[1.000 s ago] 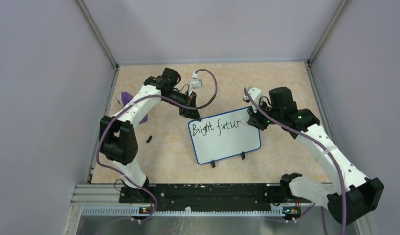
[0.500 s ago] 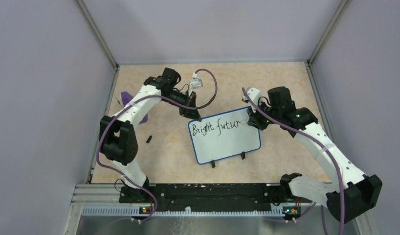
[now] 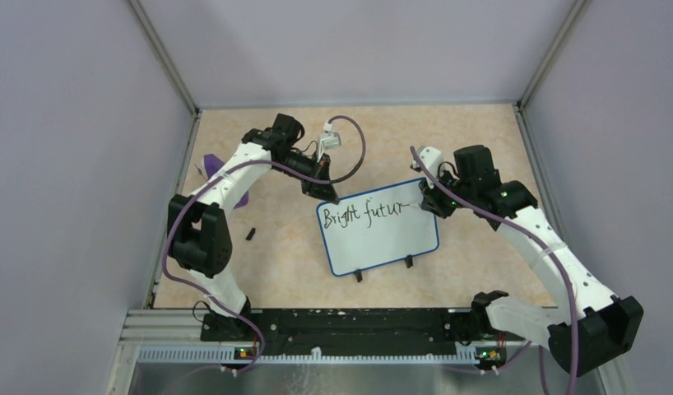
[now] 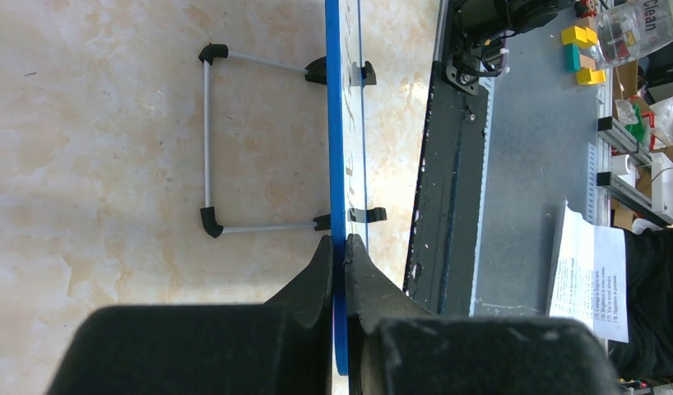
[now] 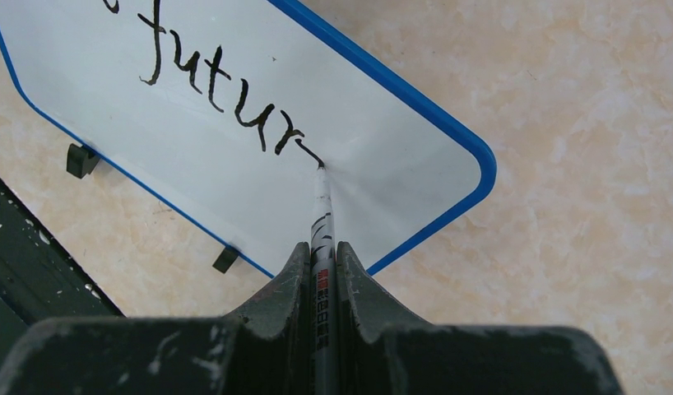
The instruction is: Write a sentence on the whiteboard
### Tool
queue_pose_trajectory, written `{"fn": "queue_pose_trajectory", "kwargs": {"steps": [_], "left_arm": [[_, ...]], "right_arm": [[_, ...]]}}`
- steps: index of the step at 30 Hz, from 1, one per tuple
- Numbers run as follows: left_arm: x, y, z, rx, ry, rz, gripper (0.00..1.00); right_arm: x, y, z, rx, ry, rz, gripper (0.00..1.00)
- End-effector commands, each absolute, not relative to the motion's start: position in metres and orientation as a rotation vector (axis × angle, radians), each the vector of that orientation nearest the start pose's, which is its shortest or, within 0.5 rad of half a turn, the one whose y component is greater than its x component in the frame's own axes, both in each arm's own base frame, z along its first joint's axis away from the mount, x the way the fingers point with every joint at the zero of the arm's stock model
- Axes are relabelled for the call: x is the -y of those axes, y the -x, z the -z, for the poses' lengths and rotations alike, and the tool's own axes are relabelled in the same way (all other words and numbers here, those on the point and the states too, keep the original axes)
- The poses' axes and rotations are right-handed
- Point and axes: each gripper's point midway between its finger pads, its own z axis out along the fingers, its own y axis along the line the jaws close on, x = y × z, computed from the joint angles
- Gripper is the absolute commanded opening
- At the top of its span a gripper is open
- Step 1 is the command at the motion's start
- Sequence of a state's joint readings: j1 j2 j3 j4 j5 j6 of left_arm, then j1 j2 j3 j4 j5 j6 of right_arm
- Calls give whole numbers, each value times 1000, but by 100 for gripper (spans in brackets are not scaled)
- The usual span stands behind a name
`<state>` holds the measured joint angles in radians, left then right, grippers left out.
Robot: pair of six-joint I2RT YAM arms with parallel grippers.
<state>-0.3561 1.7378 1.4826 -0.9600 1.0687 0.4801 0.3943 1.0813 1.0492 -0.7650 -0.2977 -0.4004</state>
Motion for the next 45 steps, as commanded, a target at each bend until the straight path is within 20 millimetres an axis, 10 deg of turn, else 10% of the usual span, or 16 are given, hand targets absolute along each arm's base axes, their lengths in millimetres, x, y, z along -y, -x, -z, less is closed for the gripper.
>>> {"fn": "queue_pose_trajectory", "kwargs": {"steps": [1, 45], "left_arm": [[256, -266, -195, -2057, -1222, 1393, 0], [256, -266, -192, -2058, -1227, 1389, 0]], "right_arm": [[-145, -273, -222, -2029, 993, -316, 0], [-150, -245, -186, -2113, 1104, -366, 0]]}}
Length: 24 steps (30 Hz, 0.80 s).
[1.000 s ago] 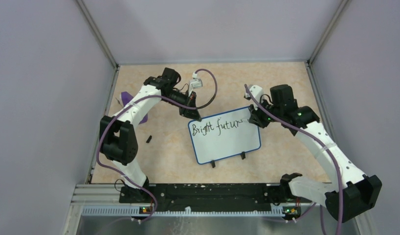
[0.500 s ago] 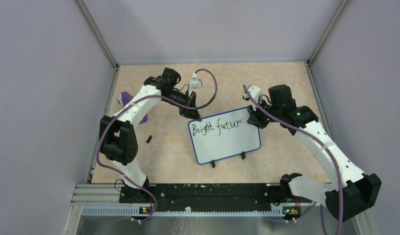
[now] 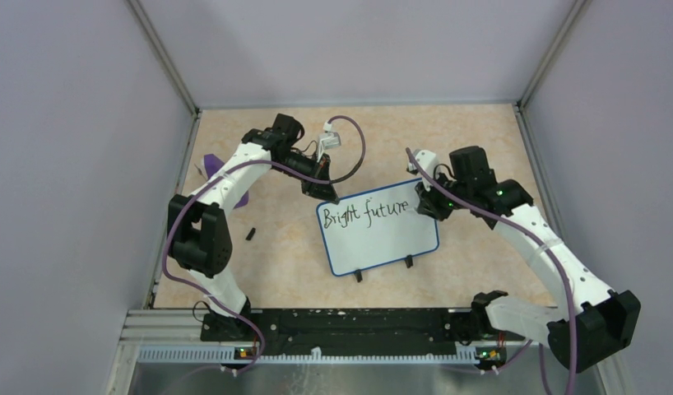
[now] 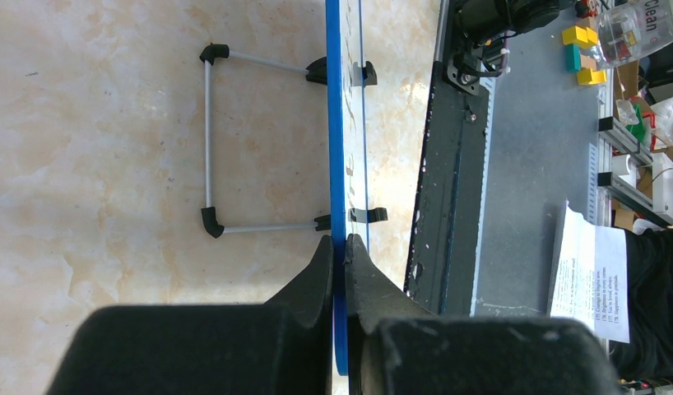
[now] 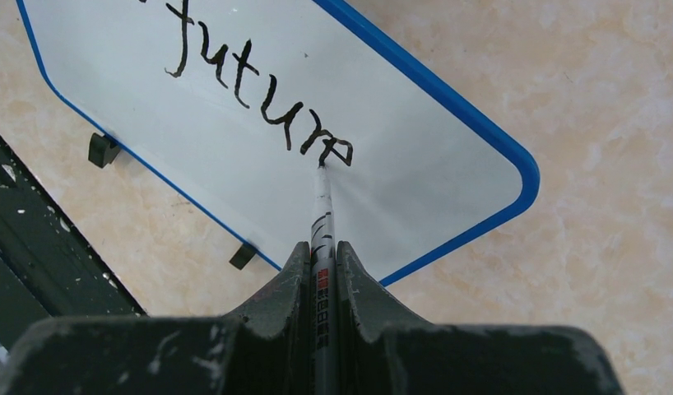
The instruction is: Write a sentence on the whiteboard
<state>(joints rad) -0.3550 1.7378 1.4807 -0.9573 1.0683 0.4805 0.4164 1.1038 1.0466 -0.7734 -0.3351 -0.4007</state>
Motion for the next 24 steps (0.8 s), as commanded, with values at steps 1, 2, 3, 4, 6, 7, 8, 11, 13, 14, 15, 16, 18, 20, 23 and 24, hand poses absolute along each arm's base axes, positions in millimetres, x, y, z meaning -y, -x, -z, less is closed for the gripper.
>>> {"fn": "queue_pose_trajectory", "kwargs": {"steps": [1, 2, 3, 4, 6, 7, 8, 11, 13, 14, 15, 16, 18, 20, 23, 24], "left_arm": [[255, -266, -192, -2059, -1227, 1389, 0], [256, -266, -192, -2058, -1227, 1391, 0], [256, -266, -192, -2058, -1227, 1390, 0], [256, -266, -192, -2060, -1225, 1391, 0], [256, -266, -192, -2058, -1226, 1391, 0], [256, -266, -192, -2059, -1224, 1391, 0], [256, -266, -192, -2060, -1223, 1391, 0], [256, -266, -191, -2061, -1220, 1398, 0], [256, -266, -191, -2059, -1222, 1397, 0], [256, -266, -191, -2061, -1220, 1397, 0], [256, -266, -192, -2060, -1220, 1399, 0], [256, -266, -192, -2059, -1220, 1399, 0], [256, -266, -192, -2059, -1221, 1397, 0], [257, -266, -192, -2059, -1219, 1401, 0], [257, -266, -192, -2058, -1219, 1402, 0], [257, -266, -191, -2058, -1218, 1404, 0]], "right_arm": [[-149, -245, -187, -2111, 1100, -358, 0], [-147, -246, -187, -2111, 1097, -345, 0], [-146, -247, -188, -2110, 1094, -331, 0], [-144, -248, -189, -2108, 1087, -317, 0], [-141, -250, -193, -2105, 1074, -297, 0], [-138, -252, -194, -2105, 1062, -284, 0], [-137, -254, -196, -2105, 1053, -277, 0], [-133, -257, -201, -2100, 1033, -261, 0], [-136, -256, -204, -2088, 1034, -281, 0], [-139, -253, -206, -2082, 1043, -304, 0], [-142, -250, -208, -2069, 1055, -330, 0], [-144, -248, -211, -2060, 1062, -347, 0], [-147, -242, -216, -2046, 1069, -381, 0], [-146, -239, -220, -2041, 1053, -387, 0], [-140, -238, -216, -2059, 1024, -357, 0], [-138, -238, -214, -2065, 1014, -348, 0]]}}
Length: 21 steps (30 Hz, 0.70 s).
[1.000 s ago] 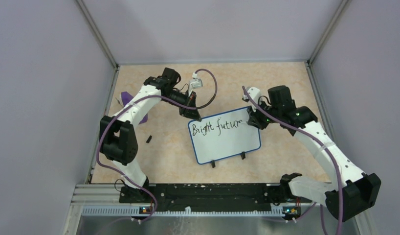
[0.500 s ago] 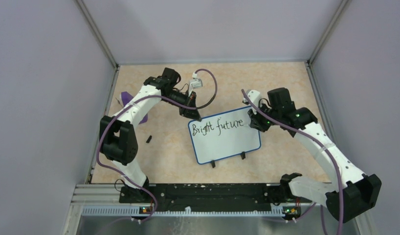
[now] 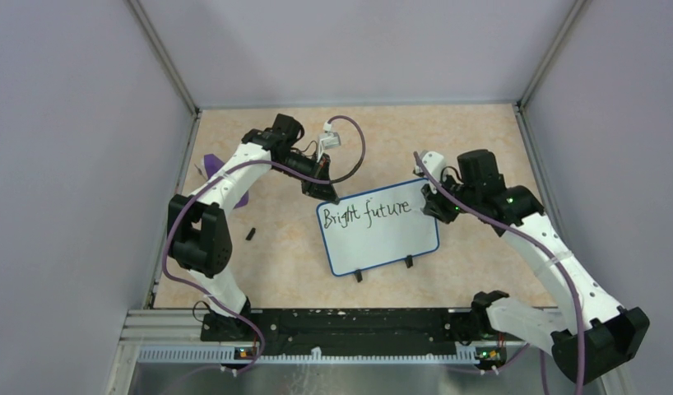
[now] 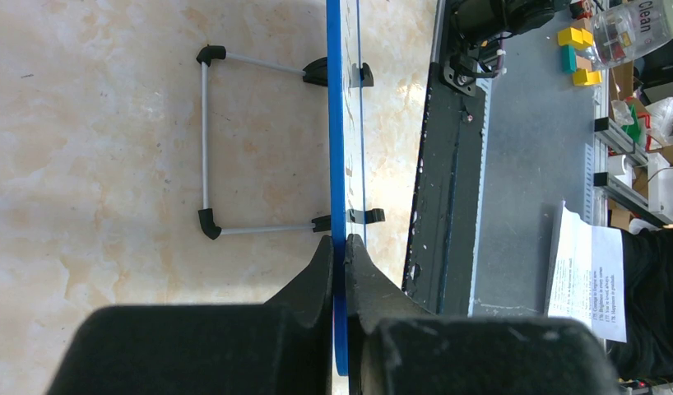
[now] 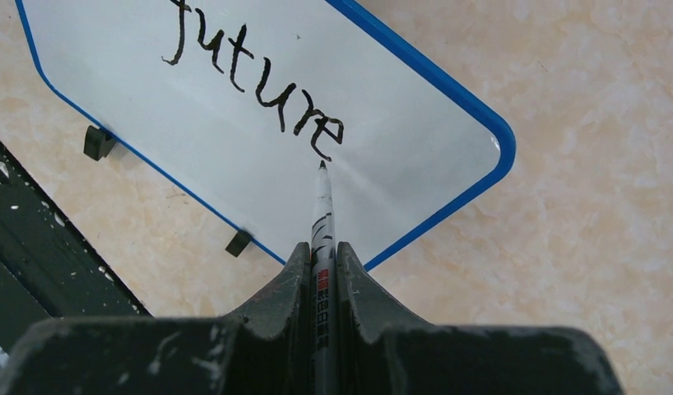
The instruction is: Write a sentence on the whiteboard
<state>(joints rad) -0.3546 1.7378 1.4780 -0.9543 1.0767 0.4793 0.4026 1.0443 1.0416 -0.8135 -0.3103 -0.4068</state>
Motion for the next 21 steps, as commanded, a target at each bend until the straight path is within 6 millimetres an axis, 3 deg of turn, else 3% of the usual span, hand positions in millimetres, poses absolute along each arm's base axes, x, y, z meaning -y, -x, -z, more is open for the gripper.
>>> {"fn": "queue_pose_trajectory", "kwargs": {"steps": [1, 9, 21], "left_arm": [[257, -266, -191, -2061, -1215, 1405, 0], [257, -266, -192, -2058, -1216, 1404, 0], [257, -266, -193, -2051, -1215, 1402, 0]], "right_arm": [[-137, -239, -214, -2065, 1000, -343, 0], [-126, -249, -210, -2106, 881, -332, 0], [-132, -256, -214, -2081, 873, -354, 0]]}}
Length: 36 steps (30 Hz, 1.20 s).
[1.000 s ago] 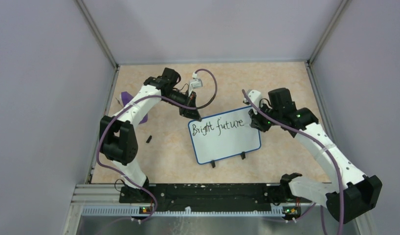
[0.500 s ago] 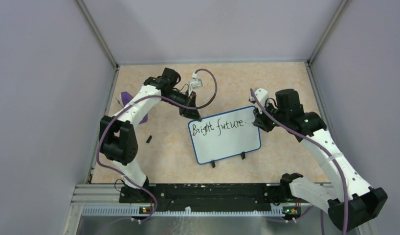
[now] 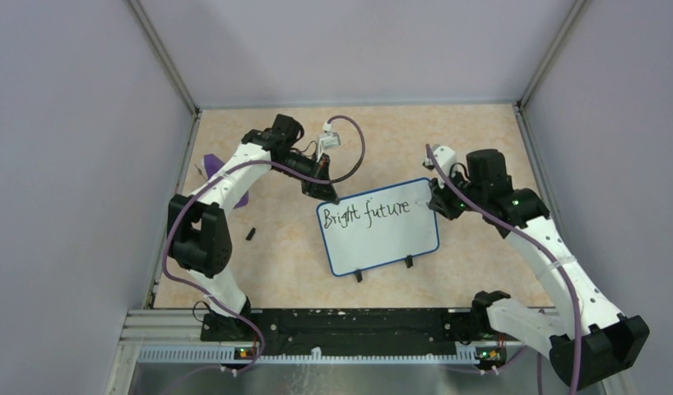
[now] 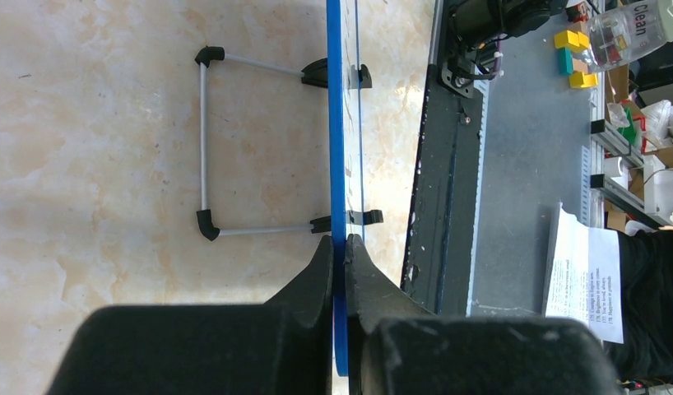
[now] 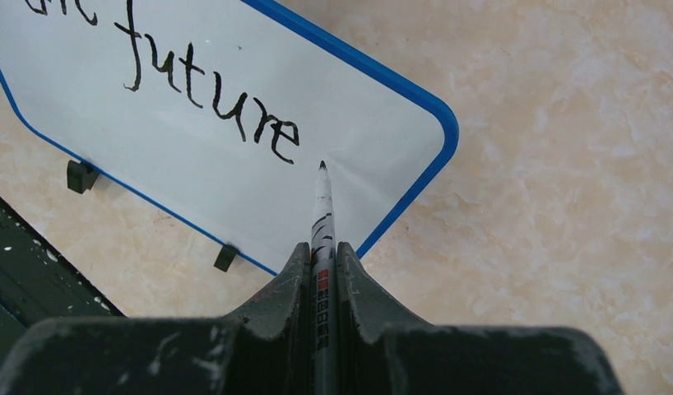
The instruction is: Write a sentence on the whiteboard
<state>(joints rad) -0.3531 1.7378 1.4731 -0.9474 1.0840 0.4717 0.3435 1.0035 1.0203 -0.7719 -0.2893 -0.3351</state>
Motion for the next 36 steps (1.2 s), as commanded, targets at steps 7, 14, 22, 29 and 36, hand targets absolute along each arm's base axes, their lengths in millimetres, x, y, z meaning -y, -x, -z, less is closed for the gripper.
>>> {"fn": "queue_pose_trajectory", "kwargs": {"steps": [7, 14, 22, 29, 36], "left_arm": [[256, -265, -193, -2054, -1216, 1398, 0], [256, -265, -194, -2052, -1218, 1395, 0], [256, -266, -192, -2057, -1214, 1396, 0], [256, -266, -191, -2058, -1216, 1397, 0], [257, -267, -192, -2058, -1215, 1398, 0]], "right_arm": [[-134, -262, -212, -2084, 879, -356, 0], [-140, -267, -216, -2068, 884, -383, 0], [-148, -261, -210, -2073, 934, -404, 0], [-141, -255, -198, -2101, 970, -360, 0], [-127, -252, -195, -2123, 971, -280, 0]]}}
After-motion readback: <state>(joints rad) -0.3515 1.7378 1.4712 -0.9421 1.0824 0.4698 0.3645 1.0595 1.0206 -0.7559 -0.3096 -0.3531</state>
